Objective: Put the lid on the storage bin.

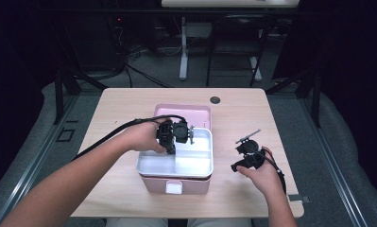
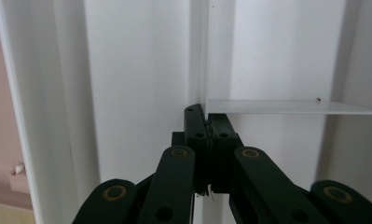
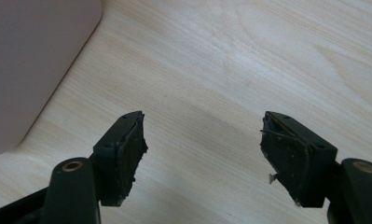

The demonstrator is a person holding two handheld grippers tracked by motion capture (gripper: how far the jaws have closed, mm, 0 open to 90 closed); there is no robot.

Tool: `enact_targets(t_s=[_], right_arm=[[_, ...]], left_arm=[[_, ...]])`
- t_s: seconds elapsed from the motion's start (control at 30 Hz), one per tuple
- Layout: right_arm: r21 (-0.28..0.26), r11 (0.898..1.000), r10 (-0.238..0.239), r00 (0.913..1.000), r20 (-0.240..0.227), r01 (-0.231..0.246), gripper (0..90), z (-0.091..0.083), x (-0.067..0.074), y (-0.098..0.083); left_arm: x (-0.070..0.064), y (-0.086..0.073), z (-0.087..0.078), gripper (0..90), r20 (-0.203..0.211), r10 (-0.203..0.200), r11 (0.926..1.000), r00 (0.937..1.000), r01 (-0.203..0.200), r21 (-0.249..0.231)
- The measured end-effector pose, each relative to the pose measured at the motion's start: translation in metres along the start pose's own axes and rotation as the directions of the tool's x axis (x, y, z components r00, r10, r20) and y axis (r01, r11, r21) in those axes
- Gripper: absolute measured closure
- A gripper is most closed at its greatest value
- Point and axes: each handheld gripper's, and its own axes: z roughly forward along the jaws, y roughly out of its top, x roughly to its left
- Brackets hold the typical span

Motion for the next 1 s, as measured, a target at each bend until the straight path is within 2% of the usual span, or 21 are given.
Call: enact_targets(t_s=[0.27, 0.4, 0.67, 1.0], right_arm=[[0.001, 1.0, 0.002, 1.0, -0.004, -0.002, 29.6, 0.002, 0.0, 0.0], [0.004, 1.0, 0.003, 1.0, -0.003, -0.003, 29.6, 0.003, 0.0, -0.001], [0.002, 1.0, 0.008, 0.9999, -0.007, -0.008, 29.6, 0.003, 0.0, -0.001], [0.002, 1.0, 0.009, 1.0, -0.003, -0.009, 29.6, 0.003, -0.001, -0.002]], left_arm=[[0.0, 0.0, 0.007, 89.1, 0.01, 0.008, 1.0, 0.9999, -0.008, 0.001], [0.0, 0.0, 0.009, 89.1, 0.011, 0.003, 0.9999, 0.9999, -0.003, -0.013], [0.0, 0.001, 0.012, 89.1, 0.006, 0.012, 0.9999, 0.9999, -0.012, 0.0], [-0.001, 0.0, 0.02, 89.0, 0.023, 0.017, 0.9998, 0.9996, -0.017, 0.004]])
